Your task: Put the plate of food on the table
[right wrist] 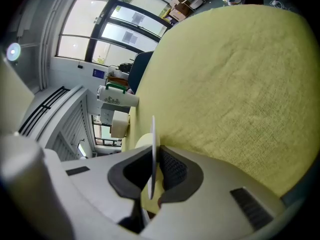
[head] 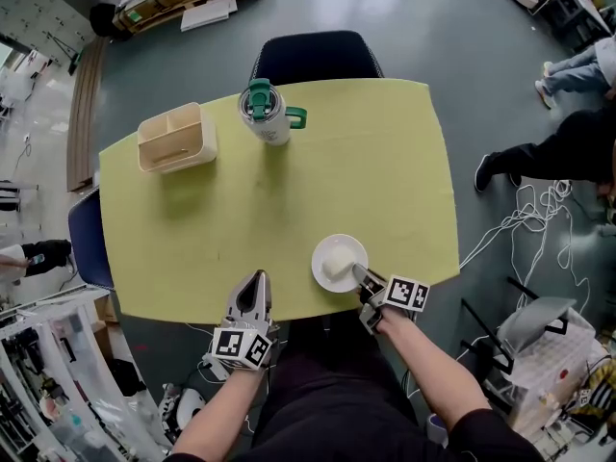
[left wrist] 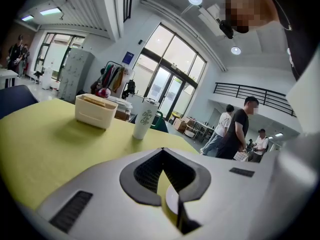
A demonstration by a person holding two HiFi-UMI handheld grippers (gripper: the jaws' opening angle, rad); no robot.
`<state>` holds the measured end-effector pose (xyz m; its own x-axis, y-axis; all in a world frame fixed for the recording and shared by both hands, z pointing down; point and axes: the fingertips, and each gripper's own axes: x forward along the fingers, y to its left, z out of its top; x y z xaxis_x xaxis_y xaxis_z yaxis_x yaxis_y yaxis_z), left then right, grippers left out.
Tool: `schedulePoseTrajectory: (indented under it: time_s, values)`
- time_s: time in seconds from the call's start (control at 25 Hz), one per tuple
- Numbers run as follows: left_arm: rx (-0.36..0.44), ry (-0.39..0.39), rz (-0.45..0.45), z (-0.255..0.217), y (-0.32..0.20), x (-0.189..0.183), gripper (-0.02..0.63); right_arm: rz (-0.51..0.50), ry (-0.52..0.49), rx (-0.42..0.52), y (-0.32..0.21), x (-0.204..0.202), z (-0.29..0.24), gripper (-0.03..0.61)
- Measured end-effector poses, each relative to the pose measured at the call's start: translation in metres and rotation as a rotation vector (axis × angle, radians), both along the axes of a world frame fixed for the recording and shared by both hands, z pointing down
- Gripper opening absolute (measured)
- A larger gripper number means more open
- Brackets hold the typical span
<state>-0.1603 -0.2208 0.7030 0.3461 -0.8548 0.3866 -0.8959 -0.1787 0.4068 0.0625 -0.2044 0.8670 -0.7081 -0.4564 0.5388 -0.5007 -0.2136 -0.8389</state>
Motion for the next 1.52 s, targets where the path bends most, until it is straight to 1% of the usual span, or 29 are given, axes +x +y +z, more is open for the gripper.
schedulePoseTrajectory:
  time_s: [0.44, 0.6, 0.92, 1.2, 1.28, 1.32, 1.36, 1.44, 1.52]
  values:
    - [-0.016, 0.009, 0.005, 0.01, 0.003, 0.005, 0.008, 0.023, 0.031, -0.039, 0.005, 0.002, 0.019, 0.031]
    - [-0.024, 0.014, 0.011, 0.014, 0.002, 0.009, 0.008, 0.031, 0.062, -0.064, 0.005, 0.003, 0.022, 0.031]
    - [-0.034, 0.023, 0.018, 0.018, 0.003, 0.012, 0.008, -0.004, 0.224, -0.099, 0.009, 0.006, 0.026, 0.035]
    - [-0.043, 0.023, 0.018, 0.021, 0.003, 0.012, 0.008, -0.03, 0.367, -0.116, 0.011, 0.016, 0.027, 0.066]
    - [-0.044, 0.023, 0.019, 0.022, 0.003, 0.012, 0.008, -0.036, 0.395, -0.126, 0.013, 0.019, 0.03, 0.08]
    - [-0.044, 0.023, 0.019, 0.022, 0.002, 0.012, 0.008, -0.038, 0.4, -0.131, 0.014, 0.02, 0.032, 0.103]
    - [-0.045, 0.024, 0.02, 0.023, 0.002, 0.013, 0.008, -0.039, 0.401, -0.136, 0.014, 0.021, 0.033, 0.112]
    - [-0.048, 0.023, 0.02, 0.024, 0.003, 0.013, 0.008, -0.047, 0.417, -0.14, 0.016, 0.023, 0.035, 0.112]
    - [-0.052, 0.023, 0.019, 0.026, 0.003, 0.012, 0.008, -0.058, 0.465, -0.14, 0.018, 0.03, 0.037, 0.112]
